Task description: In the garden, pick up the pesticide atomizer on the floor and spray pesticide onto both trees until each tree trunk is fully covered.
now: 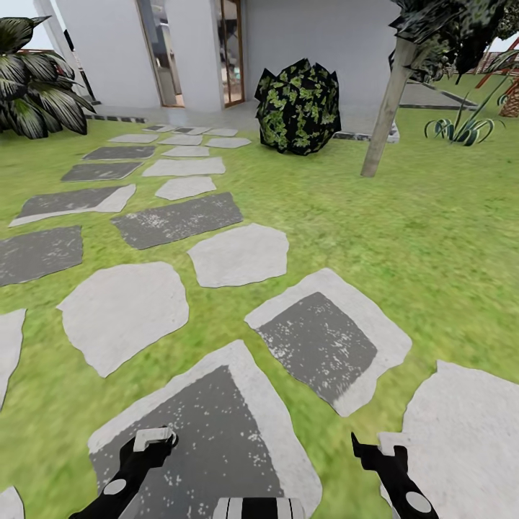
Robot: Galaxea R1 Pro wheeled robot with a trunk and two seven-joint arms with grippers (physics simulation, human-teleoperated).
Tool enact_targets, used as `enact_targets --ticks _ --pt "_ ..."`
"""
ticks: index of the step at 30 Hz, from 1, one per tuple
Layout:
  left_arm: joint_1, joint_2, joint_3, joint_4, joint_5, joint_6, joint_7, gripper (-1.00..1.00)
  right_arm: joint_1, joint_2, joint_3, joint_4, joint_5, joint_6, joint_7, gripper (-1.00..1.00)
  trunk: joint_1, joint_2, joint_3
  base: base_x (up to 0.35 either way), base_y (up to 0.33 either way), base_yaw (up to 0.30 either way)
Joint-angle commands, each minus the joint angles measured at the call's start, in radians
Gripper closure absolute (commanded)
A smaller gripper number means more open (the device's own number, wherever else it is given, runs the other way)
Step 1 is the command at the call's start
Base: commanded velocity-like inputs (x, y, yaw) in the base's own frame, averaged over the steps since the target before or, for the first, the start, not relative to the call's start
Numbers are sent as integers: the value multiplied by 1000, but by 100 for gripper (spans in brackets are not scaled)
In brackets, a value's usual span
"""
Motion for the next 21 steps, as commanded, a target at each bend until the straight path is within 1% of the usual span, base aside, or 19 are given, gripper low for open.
enact_targets --ticks 1,6,11,21 --pt "0 0 1 1 2 -3 0 -100 0 0 1 1 -4 -3 -2 -100 0 0 -1 0 4 0" --pt "0 1 2 1 2 -3 0 -100 0 0 1 1 -4 -3 -2 -100 0 0 -1 0 1 0" --pt "0 0 1 1 2 -6 1 -100 0 0 0 1 -4 -3 -2 -100 2 -1 -23 0 0 0" --pt "0 1 1 -1 0 -9 2 -100 0 0 0 1 -4 -3 -2 -100 7 -4 -77 0 0 0"
